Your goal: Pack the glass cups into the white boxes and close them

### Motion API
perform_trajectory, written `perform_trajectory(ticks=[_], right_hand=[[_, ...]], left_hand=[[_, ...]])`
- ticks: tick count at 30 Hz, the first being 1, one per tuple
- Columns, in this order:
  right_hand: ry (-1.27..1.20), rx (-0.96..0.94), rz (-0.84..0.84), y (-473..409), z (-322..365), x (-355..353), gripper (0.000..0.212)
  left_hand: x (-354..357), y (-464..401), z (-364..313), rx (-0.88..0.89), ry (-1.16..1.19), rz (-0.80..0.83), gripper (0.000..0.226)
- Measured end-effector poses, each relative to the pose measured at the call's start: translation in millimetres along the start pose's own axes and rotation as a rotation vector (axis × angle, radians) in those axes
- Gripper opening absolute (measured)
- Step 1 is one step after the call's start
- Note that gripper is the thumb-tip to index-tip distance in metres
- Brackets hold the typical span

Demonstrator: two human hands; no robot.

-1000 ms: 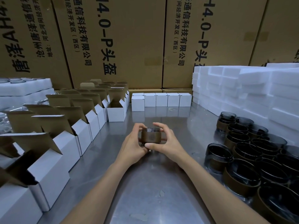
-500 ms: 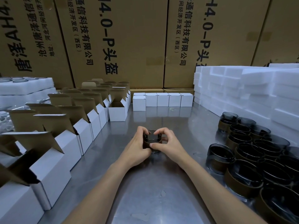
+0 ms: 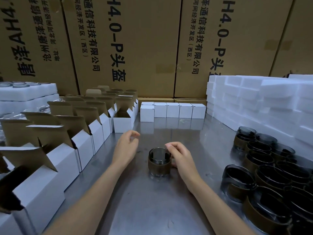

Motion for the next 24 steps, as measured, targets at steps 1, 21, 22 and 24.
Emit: perform_trajectory(ticks=[1, 21, 22, 24], right_hand=[[-0.006, 0.003, -0.007, -1.1, -1.9, -0.5, 0.011], [0.024, -0.038, 0.049, -5.6, -2.4, 6.9, 0.018], [0.016, -0.034, 0.052, -5.1, -1.6, 7.0, 0.020], [0.011, -0.022, 0.067, -4.2, 0.1, 8.3, 0.022]], left_hand=[[1.2, -13.2, 1.8, -0.004, -0.123, 0.028, 0.022], [17.9, -74.9, -20.6, 0.101, -0.606, 0.048, 0.044], [21.4, -65.9, -29.4, 0.127, -0.579, 0.043, 0.043], [28.2, -47.6, -49.0, 0.168, -0.498, 0.053, 0.043]])
Point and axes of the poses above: each hand's wrist, its own y-axis away from the middle knuckle, its own x-axis out of the palm, z = x × y, the point moved 8 cm from there along -y, towards the middle knuckle, and after that the axes turned 7 degrees about z, right-handed, at the moved point
